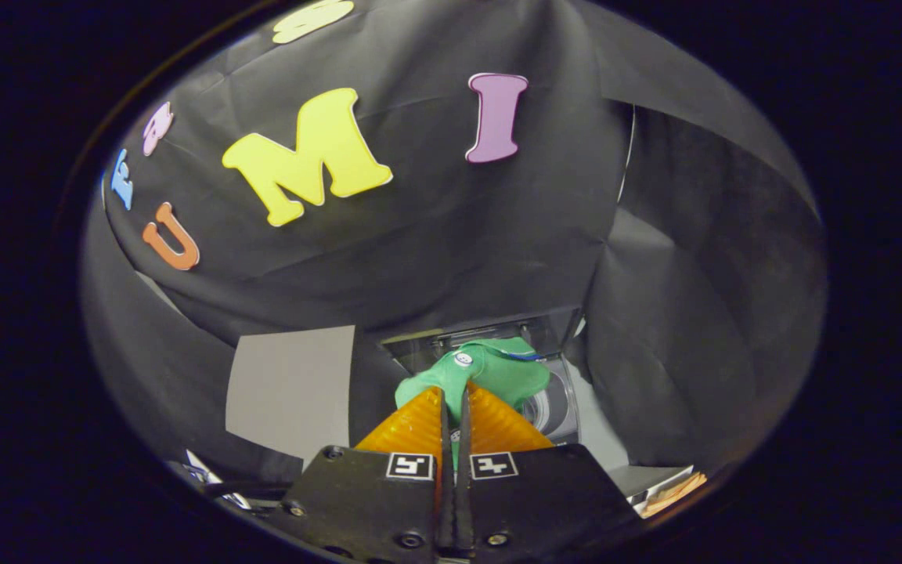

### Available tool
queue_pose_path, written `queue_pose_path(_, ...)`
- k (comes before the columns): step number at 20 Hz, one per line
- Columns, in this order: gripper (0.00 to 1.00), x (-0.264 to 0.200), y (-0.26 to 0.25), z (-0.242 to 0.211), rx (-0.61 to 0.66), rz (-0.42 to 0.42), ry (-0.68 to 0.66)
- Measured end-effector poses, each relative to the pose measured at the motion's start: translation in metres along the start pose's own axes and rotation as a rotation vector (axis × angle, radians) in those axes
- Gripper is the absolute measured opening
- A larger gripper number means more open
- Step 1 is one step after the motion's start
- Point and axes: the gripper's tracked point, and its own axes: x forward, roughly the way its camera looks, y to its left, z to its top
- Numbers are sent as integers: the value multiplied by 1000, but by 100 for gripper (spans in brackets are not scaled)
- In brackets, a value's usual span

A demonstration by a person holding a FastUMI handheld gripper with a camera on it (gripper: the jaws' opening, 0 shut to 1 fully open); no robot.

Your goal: Put the clothes into the washing machine and then close the washing machine lid.

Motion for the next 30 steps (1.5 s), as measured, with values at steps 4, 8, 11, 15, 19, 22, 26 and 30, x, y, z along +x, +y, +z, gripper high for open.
queue_pose_path(4, 4, 34, -15, -8, -31, 29, 44)
queue_pose_path(8, 4, 68, -28, -24, -73, 23, 76)
queue_pose_path(11, 4, 103, -40, -39, -107, 13, 110)
queue_pose_path(15, 4, 151, -55, -62, -127, 12, 141)
queue_pose_path(19, 4, 193, -64, -89, -161, 21, 168)
queue_pose_path(22, 4, 219, -67, -104, -173, 26, 170)
queue_pose_path(26, 4, 247, -69, -126, -200, 31, 186)
queue_pose_path(30, 5, 271, -74, -142, -198, 25, 184)
